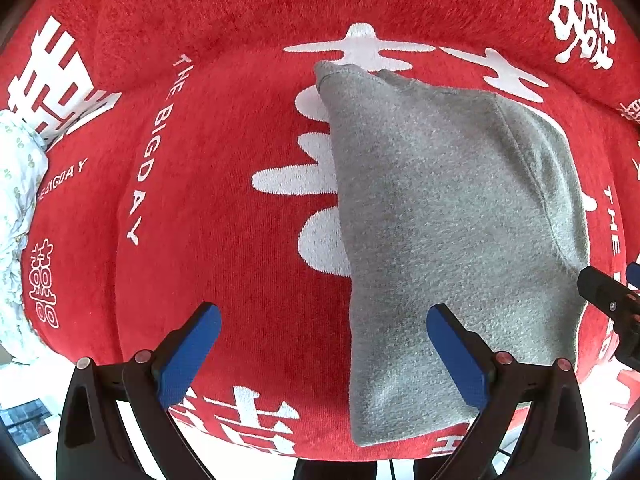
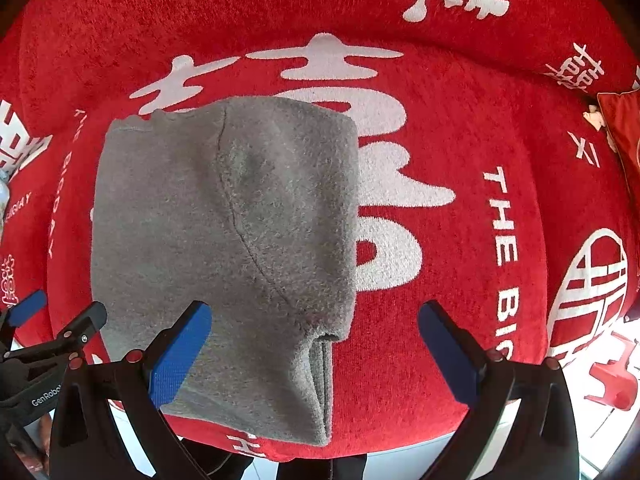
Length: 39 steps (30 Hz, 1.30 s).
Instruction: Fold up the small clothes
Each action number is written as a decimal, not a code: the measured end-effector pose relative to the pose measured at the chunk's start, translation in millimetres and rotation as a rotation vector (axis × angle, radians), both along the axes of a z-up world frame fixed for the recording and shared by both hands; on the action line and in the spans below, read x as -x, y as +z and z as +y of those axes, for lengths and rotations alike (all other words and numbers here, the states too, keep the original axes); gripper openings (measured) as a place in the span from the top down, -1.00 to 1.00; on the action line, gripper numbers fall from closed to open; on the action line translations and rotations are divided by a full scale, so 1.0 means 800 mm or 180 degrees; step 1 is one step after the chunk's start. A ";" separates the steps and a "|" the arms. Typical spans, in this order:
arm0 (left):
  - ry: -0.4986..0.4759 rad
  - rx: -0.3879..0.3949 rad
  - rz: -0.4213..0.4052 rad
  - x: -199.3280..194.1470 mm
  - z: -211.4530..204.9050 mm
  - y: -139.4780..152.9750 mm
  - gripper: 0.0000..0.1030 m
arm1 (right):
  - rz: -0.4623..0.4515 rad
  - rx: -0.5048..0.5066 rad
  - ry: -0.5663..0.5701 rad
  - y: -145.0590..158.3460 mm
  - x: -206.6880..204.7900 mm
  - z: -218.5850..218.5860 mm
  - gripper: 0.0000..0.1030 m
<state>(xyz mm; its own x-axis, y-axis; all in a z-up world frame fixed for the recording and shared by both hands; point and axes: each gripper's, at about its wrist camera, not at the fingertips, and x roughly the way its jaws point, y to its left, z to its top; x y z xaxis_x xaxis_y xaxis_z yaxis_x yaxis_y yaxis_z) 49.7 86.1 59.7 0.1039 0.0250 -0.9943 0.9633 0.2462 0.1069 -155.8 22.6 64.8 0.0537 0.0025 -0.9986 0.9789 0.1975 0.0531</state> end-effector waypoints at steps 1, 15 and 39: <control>0.0000 -0.0001 0.0000 0.000 0.000 0.000 -1.00 | -0.0004 -0.0003 -0.0003 0.000 0.000 0.000 -1.00; 0.0030 0.0007 -0.0025 0.002 0.002 0.003 -1.00 | -0.0027 -0.0014 0.0008 -0.002 -0.003 0.003 -1.00; 0.0007 0.0027 -0.0086 0.004 0.000 0.001 -1.00 | -0.0025 -0.0003 0.0017 -0.001 -0.007 0.003 -1.00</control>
<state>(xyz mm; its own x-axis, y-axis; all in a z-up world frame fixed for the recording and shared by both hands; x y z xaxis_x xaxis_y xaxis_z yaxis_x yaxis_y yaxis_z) 46.5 86.3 60.8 0.1306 0.0167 -0.9913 0.9596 0.2493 0.1306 -150.3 25.2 63.6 0.0616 0.0038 -0.9981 0.9773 0.2027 0.0611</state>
